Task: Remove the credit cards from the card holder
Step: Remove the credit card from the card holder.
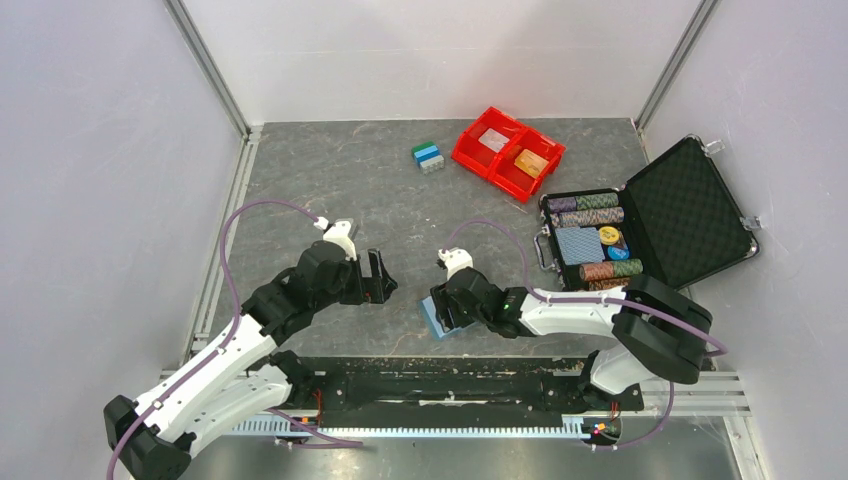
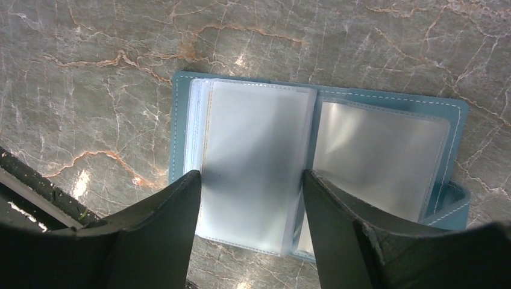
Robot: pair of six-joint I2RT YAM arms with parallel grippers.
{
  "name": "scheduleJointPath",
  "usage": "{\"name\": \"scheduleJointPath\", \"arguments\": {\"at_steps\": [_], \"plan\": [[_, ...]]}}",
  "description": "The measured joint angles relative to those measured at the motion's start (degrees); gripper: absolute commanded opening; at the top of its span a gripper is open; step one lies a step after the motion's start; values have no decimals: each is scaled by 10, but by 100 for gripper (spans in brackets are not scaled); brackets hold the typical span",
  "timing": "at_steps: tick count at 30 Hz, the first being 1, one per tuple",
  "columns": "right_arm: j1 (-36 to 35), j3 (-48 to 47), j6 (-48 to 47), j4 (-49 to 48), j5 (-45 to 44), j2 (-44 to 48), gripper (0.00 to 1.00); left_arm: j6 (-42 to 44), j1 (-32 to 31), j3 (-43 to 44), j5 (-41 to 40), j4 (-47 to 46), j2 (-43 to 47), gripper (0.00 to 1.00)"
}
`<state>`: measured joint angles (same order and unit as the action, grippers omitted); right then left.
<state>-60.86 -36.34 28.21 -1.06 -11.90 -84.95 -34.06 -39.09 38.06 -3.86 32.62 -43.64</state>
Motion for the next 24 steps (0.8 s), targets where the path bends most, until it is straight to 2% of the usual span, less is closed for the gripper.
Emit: {"name": "scheduleJointPath", "arguments": {"at_steps": [5, 12, 17, 20, 24], "plan": [[-1, 0, 0, -8, 0, -4, 58, 0, 0, 0, 0, 0, 0, 100], [0, 2, 6, -16, 0, -4, 41, 0, 0, 0, 0, -1, 0, 100], [0, 10, 14, -33, 4, -4, 34, 0, 0, -4, 2, -6, -1, 99], [0, 19, 23, -50, 13, -4, 37, -2, 0, -11, 13, -13, -11, 97], [-1, 25, 35, -66, 24, -4, 58, -11, 0, -22, 24, -16, -28, 97]]}}
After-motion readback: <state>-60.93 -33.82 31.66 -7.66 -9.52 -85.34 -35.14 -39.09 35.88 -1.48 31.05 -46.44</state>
